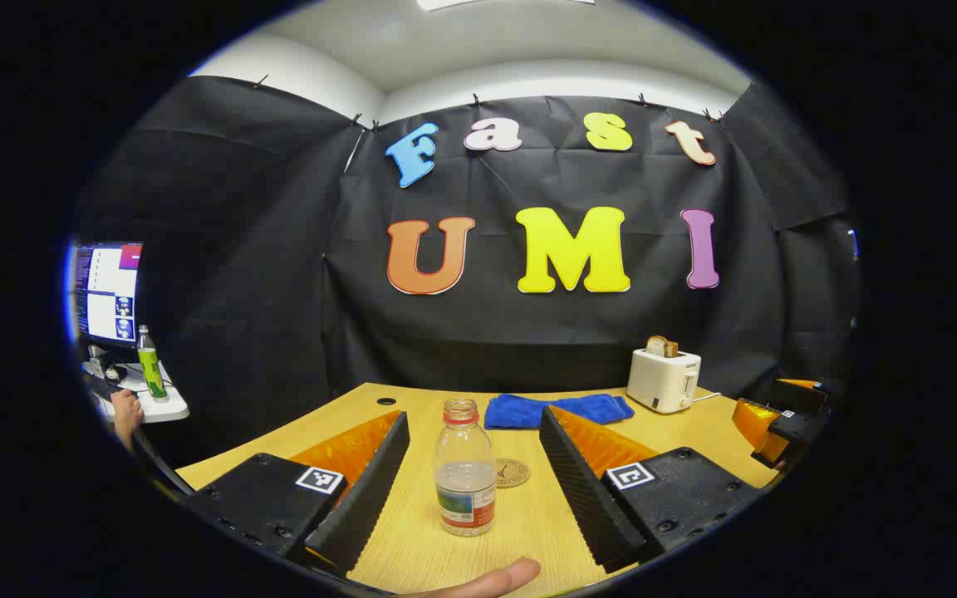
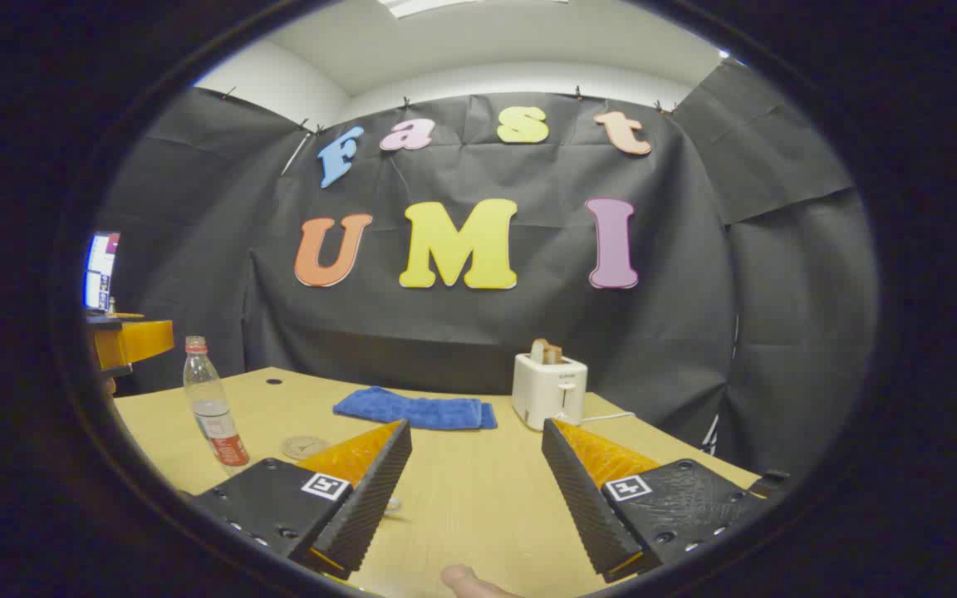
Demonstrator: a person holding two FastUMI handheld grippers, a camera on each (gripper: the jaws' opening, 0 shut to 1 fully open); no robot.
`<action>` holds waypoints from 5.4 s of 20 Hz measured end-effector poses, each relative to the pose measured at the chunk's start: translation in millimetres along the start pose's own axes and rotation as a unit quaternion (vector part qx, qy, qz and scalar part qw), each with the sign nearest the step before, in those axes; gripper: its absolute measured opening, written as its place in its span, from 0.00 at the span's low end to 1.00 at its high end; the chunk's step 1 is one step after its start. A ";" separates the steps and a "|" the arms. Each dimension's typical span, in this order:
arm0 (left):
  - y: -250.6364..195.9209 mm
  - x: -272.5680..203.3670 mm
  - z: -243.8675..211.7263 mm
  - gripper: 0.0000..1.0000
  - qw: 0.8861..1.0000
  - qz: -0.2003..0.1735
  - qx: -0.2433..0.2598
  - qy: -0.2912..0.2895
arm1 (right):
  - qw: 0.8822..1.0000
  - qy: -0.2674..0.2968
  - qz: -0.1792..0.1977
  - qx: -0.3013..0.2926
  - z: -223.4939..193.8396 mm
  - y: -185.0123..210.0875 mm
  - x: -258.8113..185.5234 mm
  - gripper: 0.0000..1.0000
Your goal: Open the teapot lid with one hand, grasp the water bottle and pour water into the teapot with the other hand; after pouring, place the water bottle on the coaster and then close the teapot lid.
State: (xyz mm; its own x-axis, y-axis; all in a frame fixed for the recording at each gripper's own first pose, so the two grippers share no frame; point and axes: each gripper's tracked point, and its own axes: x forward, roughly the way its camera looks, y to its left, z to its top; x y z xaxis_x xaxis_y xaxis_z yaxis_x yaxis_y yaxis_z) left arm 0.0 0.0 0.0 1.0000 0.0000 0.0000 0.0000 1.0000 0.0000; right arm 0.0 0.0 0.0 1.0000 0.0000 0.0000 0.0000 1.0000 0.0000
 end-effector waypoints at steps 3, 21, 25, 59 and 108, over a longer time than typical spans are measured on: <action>10.9 3.2 -6.4 0.99 1.000 0.020 0.014 0.010 | 1.000 0.005 -0.005 -0.008 -1.2 -1.9 1.2 0.95; 20.4 9.8 -17.8 0.99 0.999 0.020 0.006 0.027 | 0.999 0.040 -0.006 0.016 -41.1 11.3 25.8 0.97; 28.4 10.1 -16.2 0.99 1.000 0.012 0.008 0.027 | 0.999 0.050 0.014 0.015 -54.8 34.8 34.6 0.95; 25.1 17.1 -19.9 0.99 0.999 -0.032 0.015 0.017 | 0.996 0.073 0.055 -0.016 -89.1 127.6 85.2 0.00; -3.3 68.9 -99.6 0.78 0.959 0.003 0.261 0.105 | 0.997 0.058 0.018 0.036 -54.3 -11.9 33.1 0.00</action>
State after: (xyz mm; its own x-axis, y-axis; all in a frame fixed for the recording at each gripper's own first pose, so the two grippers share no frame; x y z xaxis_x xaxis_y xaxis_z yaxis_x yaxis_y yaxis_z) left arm 68.9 -3.3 -99.6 0.9779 0.0614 -0.1997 0.0484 0.8633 0.5023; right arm 33.1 -11.9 -54.3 0.9926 0.0409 -0.1147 -0.0324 0.9967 0.0747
